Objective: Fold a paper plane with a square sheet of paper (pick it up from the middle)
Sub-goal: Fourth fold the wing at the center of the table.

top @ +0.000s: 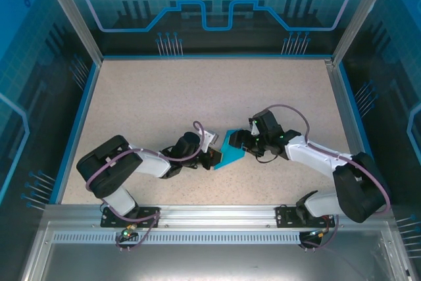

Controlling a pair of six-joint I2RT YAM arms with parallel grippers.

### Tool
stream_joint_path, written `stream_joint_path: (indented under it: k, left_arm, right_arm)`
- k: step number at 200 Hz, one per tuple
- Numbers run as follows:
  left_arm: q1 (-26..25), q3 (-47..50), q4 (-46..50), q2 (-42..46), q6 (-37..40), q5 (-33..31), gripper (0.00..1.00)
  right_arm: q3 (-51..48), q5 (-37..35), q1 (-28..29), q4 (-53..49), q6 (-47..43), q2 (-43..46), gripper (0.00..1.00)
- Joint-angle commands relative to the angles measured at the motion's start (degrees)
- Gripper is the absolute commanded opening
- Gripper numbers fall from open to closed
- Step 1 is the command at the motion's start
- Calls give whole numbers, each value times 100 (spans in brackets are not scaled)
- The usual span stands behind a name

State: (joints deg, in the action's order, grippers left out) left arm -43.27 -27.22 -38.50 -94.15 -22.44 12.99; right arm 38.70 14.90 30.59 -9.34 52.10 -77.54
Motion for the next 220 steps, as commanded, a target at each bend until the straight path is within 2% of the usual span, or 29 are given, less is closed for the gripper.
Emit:
stream_joint_path:
  k: [1,36,70,137,220]
  left_arm:
    - [-24,-211,220,61,-599,252,13]
    - [-32,-240,96,-144,-949,335,12]
    - [-30,-316,145,-211,-958,446,13]
    - [-31,-501,393,-385,-1031,634,12]
    - [-26,-714,742,-524,-1083,687,12]
  right_arm:
    - [-71,228,-71,301,-395,-110,71]
    - [-67,290,-78,529,-478,-363,66]
    - [109,384,-75,513,-606,-754,61]
    - [140,486,-111,759,-506,-1121,60]
    - [17,330,-230,847,-356,-1138,59]
